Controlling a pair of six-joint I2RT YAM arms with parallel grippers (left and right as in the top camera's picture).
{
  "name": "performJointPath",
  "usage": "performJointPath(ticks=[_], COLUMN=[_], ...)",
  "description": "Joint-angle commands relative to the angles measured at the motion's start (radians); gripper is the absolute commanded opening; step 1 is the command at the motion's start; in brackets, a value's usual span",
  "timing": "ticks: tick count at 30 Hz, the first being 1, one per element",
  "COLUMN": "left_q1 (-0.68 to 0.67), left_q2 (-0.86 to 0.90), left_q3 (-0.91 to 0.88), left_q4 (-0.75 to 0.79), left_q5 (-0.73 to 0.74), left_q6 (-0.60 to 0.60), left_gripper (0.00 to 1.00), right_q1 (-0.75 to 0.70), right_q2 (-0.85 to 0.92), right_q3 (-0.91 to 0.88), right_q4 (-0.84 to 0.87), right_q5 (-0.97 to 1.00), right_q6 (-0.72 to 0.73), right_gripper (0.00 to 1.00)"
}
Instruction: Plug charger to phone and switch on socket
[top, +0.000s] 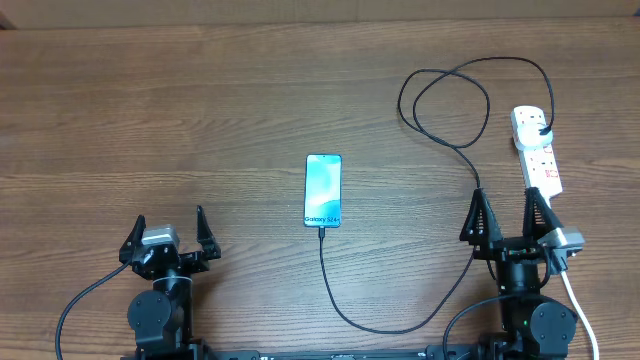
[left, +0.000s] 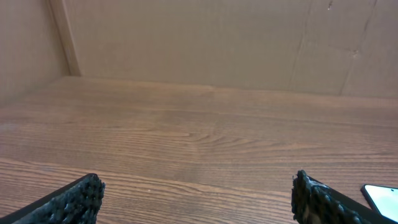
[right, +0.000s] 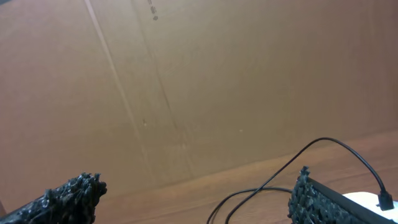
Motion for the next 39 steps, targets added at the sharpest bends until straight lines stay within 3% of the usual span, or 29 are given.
performJointPath(ticks=[1, 17, 39], left_q1=[0.01, 0.01, 0.01], left_q2=[-0.009, -0.009, -0.009], left_q3=[-0.004, -0.004, -0.004], left_q4=[0.001, 0.001, 0.001], left_q5=[-0.006, -0.006, -0.006], left_q6=[0.025, 0.025, 0.025], left_gripper=[1.0, 1.0, 1.0], right_q1=[0.006, 0.006, 0.006], right_q2=[-0.006, -0.006, -0.005], right_q3=[-0.015, -0.015, -0.015], right_q4=[-0.024, -0.265, -0.269], right_q5=[-0.006, 0.052, 0.054], right_q6=[-0.006, -0.012, -0.034], right_gripper=[1.0, 1.0, 1.0])
